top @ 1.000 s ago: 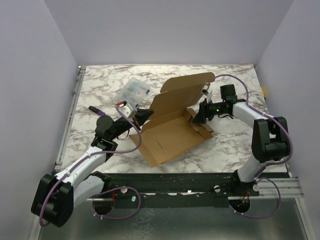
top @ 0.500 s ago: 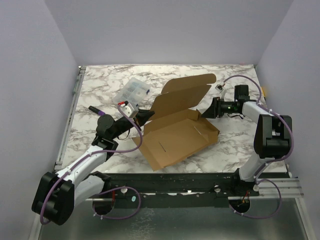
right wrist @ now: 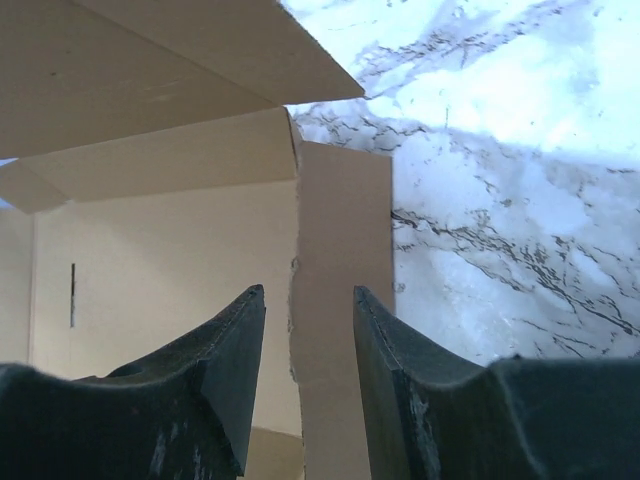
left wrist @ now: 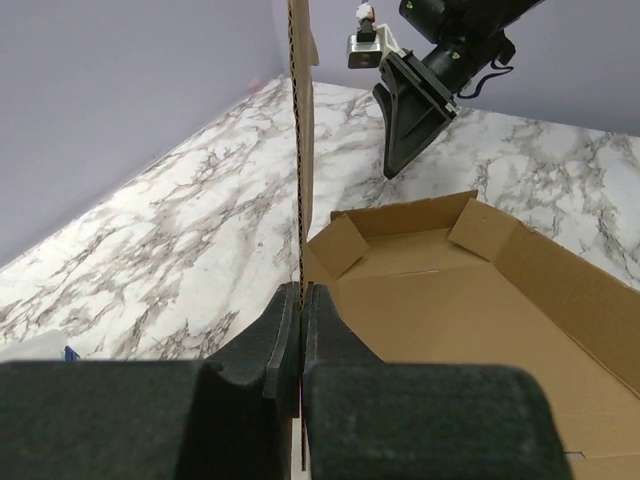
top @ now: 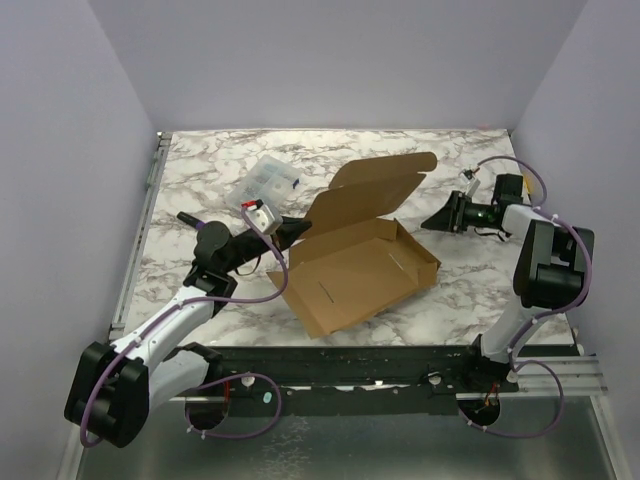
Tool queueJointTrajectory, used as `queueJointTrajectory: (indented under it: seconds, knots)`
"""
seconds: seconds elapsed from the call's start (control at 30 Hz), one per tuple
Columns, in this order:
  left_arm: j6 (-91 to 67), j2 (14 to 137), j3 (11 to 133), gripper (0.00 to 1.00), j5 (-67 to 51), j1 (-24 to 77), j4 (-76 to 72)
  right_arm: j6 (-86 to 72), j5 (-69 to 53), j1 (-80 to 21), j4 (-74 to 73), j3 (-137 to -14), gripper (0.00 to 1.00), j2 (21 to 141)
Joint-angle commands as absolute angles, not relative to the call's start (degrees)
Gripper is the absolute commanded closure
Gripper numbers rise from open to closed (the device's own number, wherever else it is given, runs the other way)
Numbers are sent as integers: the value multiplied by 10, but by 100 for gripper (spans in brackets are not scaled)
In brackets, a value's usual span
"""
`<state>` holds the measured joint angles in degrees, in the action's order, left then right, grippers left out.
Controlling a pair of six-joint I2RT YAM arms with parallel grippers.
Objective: Fold the paper box
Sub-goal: Fold the paper box at the center of the board.
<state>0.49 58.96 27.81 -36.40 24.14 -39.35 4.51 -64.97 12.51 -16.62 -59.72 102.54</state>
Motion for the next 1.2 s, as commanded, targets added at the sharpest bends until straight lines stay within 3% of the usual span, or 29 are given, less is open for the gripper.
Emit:
queueJointTrajectory:
  seconds: [0.0, 0.3, 0.47, 0.73, 0.93, 1.17]
  knots:
    - [52, 588, 307, 100, -405, 245, -366, 55, -611, 125, -174, -586, 55, 1055]
    - [80, 589, 327, 100, -427, 245, -357, 102, -582, 125, -218, -576, 54, 1077]
    - [109, 593, 344, 100, -438, 246, -338, 128, -589, 125, -214, -569, 51, 1028]
    - [194, 611, 397, 100, -460, 245, -257, 158, -583, 127, -115, -500, 27, 890]
    - [268, 625, 427, 100, -466, 245, -237, 120, -645, 160, -164, -538, 30, 998]
    - [345, 632, 433, 100, -465, 247, -235, 63, -681, 165, -110, -521, 29, 1049]
